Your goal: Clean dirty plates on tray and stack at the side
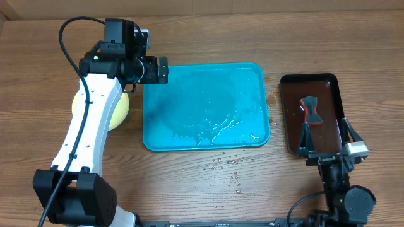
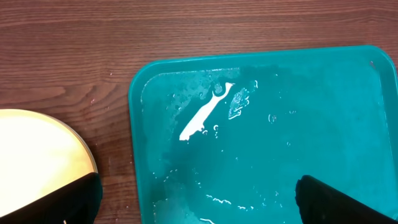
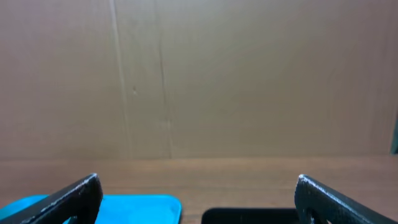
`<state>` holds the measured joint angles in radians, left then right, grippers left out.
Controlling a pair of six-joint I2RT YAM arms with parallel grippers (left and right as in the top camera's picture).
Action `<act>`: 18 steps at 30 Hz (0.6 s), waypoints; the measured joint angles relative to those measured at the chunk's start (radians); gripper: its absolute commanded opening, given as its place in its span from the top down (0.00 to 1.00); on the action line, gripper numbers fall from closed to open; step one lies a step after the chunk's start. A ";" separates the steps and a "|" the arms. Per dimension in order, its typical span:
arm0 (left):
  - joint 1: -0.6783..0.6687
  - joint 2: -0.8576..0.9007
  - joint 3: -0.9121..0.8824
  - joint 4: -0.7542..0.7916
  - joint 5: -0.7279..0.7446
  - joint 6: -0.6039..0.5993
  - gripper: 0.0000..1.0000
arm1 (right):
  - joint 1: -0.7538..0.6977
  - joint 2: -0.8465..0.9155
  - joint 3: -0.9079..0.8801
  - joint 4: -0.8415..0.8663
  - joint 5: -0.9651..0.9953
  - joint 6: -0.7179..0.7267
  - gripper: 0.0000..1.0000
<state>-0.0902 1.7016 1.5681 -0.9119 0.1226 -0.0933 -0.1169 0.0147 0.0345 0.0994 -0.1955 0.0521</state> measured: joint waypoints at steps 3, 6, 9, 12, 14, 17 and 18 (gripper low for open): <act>0.000 0.000 0.000 0.000 0.000 0.000 0.00 | 0.000 0.001 -0.016 -0.020 0.003 0.000 0.00; 0.000 0.000 0.000 0.000 0.000 0.000 0.00 | 0.001 -0.002 -0.016 -0.055 0.004 0.000 0.00; 0.000 0.000 0.000 0.000 0.000 0.000 0.00 | 0.007 -0.003 -0.016 -0.161 0.000 0.000 0.00; 0.000 0.000 0.000 0.000 0.000 0.000 0.00 | 0.014 -0.003 -0.016 -0.167 -0.007 0.000 0.00; 0.000 0.000 0.000 0.000 0.000 0.000 0.00 | 0.015 -0.003 -0.016 -0.167 -0.009 0.000 0.00; 0.000 0.000 0.000 0.000 0.000 0.000 0.00 | 0.015 -0.003 -0.016 -0.167 -0.010 0.000 0.00; 0.000 0.000 0.000 0.000 0.000 0.000 0.00 | 0.015 -0.003 -0.016 -0.167 -0.010 0.000 0.00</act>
<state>-0.0902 1.7016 1.5681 -0.9119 0.1226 -0.0933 -0.1020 0.0120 0.0181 -0.0681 -0.2058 0.0525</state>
